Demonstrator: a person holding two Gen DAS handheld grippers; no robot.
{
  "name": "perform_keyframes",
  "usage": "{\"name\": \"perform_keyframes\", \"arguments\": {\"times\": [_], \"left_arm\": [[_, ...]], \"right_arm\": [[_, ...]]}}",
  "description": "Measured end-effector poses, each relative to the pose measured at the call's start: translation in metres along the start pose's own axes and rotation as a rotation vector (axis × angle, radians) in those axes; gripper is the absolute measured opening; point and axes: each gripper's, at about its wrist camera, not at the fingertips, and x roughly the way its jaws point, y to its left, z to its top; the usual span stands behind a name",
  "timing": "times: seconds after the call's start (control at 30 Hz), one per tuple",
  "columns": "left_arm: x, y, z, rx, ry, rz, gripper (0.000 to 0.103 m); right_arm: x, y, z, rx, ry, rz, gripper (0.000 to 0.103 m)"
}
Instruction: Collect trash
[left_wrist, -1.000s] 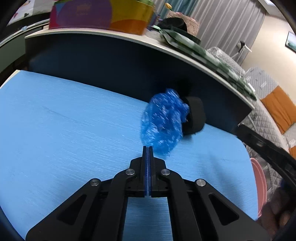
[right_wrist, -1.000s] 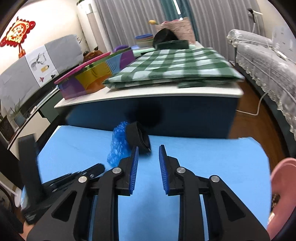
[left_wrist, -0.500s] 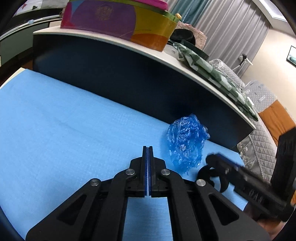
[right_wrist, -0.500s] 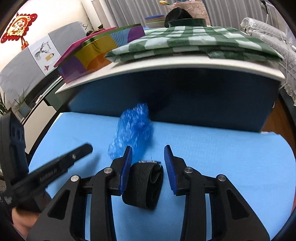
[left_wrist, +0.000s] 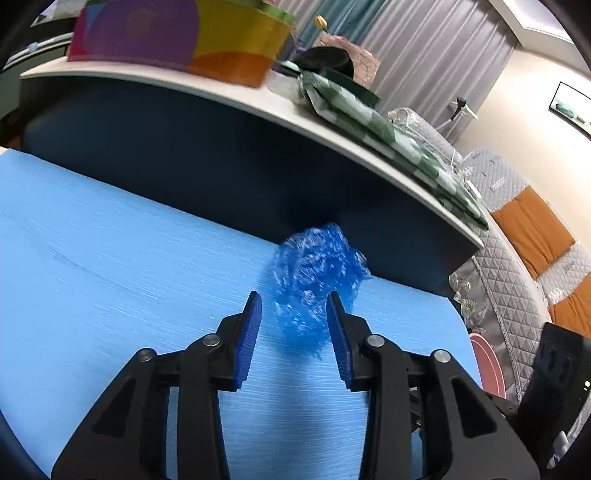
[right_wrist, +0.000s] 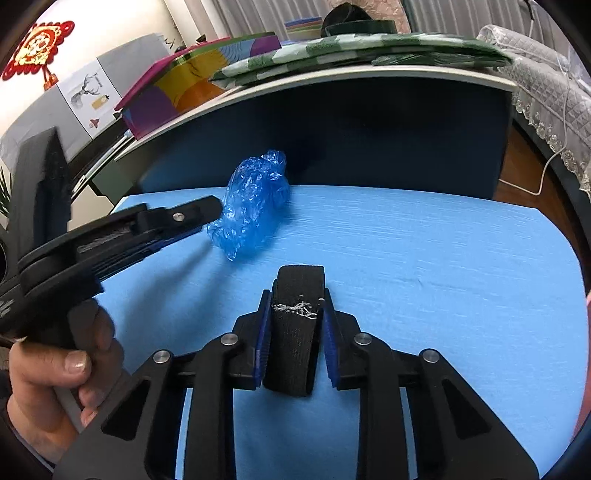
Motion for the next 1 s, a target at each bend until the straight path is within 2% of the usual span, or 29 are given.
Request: {"name": "perform_keyframes", "arguments": {"times": [0.13,0.17,0.27,0.33,0.6,1.0], "left_arm": [[0.012,-0.004,-0.003,0.002,0.035,0.02,0.033],[0.014,-0.005,-0.003,0.004,0.044,0.02,0.029],[0.017,-0.008,-0.005,0.017,0.059,0.02,0.008],[0.016,-0.01,-0.007,0.021,0.059,0.024,0.003],[-0.002,-0.033,-0.013,0.083,0.038,0.04,0.001],[-0.057,-0.072,-0.04,0.193,-0.029,0.065,0.001]], "right_arm": [[-0.013,-0.009,-0.004,0.015,-0.034,-0.02,0.025],[-0.017,-0.011,-0.004,0.021,-0.043,-0.024,0.025],[-0.026,-0.019,-0.007,0.029,-0.059,-0.04,0.025],[-0.033,-0.023,-0.009,0.039,-0.067,-0.05,0.025],[-0.072,-0.029,-0.01,0.05,-0.118,-0.085,0.025],[-0.157,-0.036,-0.023,0.056,-0.217,-0.144,0.025]]}}
